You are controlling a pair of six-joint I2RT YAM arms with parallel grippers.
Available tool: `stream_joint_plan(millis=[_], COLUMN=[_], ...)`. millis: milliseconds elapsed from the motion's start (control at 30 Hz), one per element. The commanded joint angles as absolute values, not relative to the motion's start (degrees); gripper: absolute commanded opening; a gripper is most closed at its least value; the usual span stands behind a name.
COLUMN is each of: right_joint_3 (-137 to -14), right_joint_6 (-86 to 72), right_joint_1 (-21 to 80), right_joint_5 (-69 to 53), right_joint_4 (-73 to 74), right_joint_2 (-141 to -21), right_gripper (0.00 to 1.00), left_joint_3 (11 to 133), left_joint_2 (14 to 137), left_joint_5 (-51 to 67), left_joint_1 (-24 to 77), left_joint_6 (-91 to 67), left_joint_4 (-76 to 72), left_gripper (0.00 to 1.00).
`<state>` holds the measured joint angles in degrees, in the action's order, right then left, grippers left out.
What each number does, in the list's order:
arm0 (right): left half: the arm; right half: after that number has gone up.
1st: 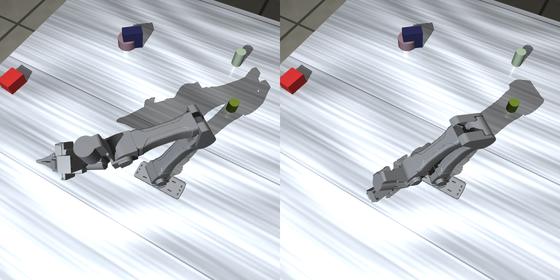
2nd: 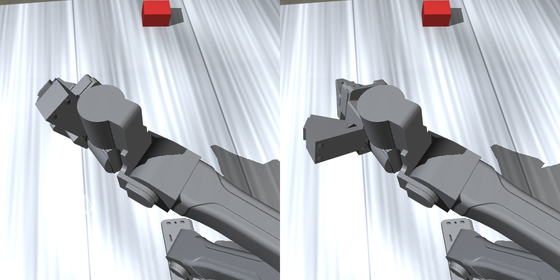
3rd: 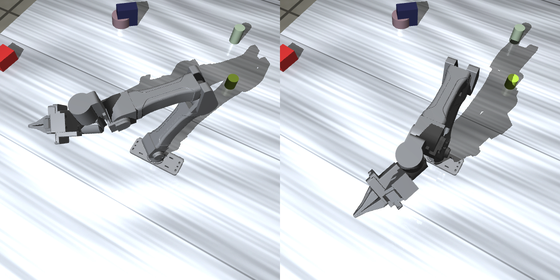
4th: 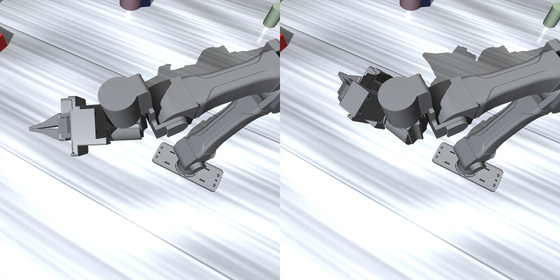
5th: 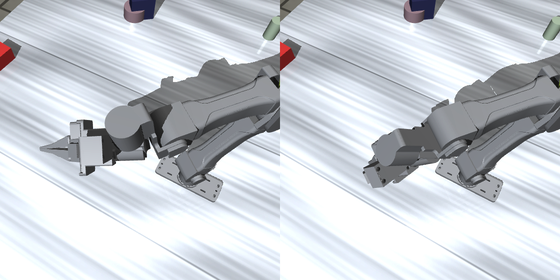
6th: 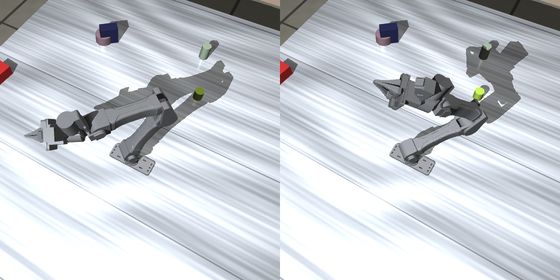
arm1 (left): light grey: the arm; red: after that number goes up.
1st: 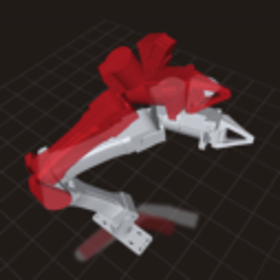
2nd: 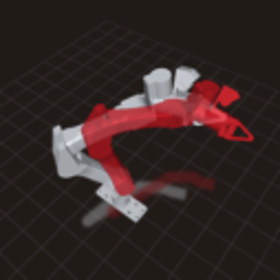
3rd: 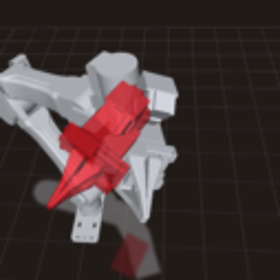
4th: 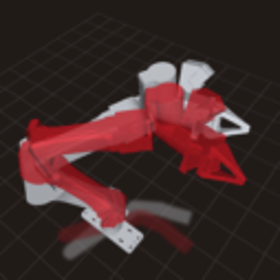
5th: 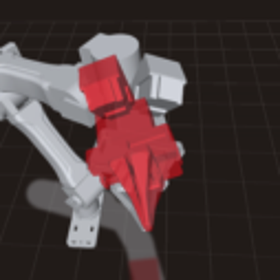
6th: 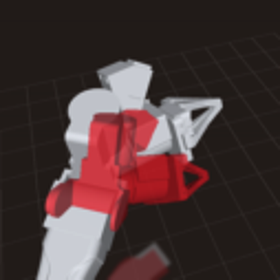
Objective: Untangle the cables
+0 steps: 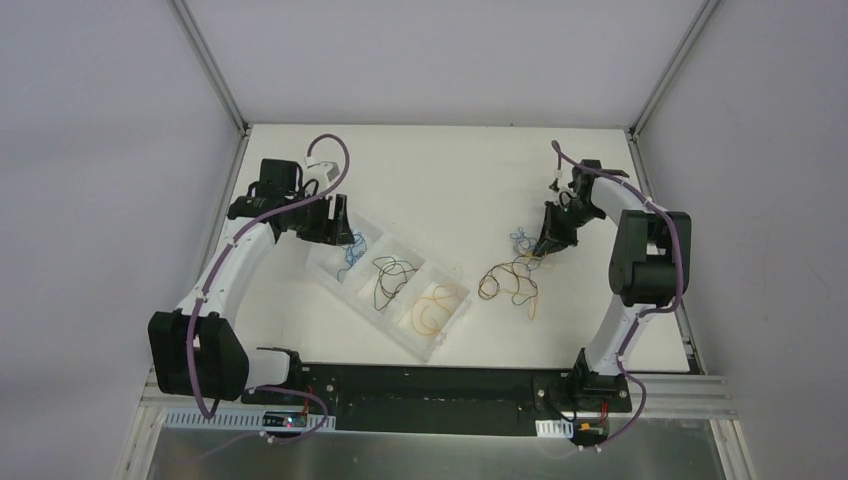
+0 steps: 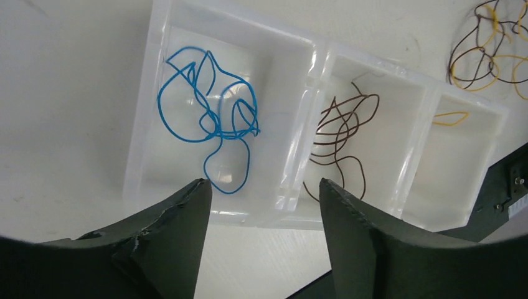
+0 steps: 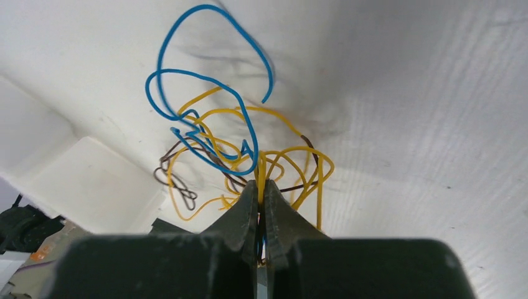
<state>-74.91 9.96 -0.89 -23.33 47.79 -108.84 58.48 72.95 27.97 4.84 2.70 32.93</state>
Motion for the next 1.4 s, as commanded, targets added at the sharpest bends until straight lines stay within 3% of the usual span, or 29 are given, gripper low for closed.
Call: stream_joint_plan(millis=[0,200,400,633,967,1033,1167,1367], right_joint_3=[-79.7,-82.6,-84.9,-81.2,-75.9,-75.2,-74.5,-74.5], right_joint_6=[10.9,11.7,3.9,-3.9,4.8,6.3,7.8,8.8], right_joint_1=[-0.1,2.1,3.5,3.5,4.7,5.1,5.8,6.7], right_joint_5=[-30.9,-43.2,-45.9,-52.1,-51.8,-51.3,-50.3,-49.7], right_joint_4=[50.7,50.4,48.5,45.8,43.8,43.8,44.1,44.6], right_joint_2=[-102.8,-99.9,-98.8,-98.9,-92.9,-91.9,-91.1,-91.2], right_gripper=[0.00,0.00,0.00,0.00,0.00,0.00,0.00,0.00], left_joint_3=[69.0,81.5,89.9,89.1,85.8,85.7,85.5,85.5], left_joint_2=[72.4,80.9,93.6,100.1,105.6,106.3,107.2,107.6], left_joint_5=[33.2,44.4,47.8,46.6,41.7,40.9,40.2,40.5], left_joint_1=[5.6,14.5,25.0,33.1,33.6,33.6,33.7,34.5], left_joint_6=[6.2,5.2,-7.2,-15.8,-27.9,-28.9,-29.7,-30.3], left_joint_4=[34.2,34.0,23.9,9.6,-5.8,-5.8,-5.6,-5.6], left_gripper=[0.70,0.73,0.69,0.62,0.52,0.53,0.66,0.65])
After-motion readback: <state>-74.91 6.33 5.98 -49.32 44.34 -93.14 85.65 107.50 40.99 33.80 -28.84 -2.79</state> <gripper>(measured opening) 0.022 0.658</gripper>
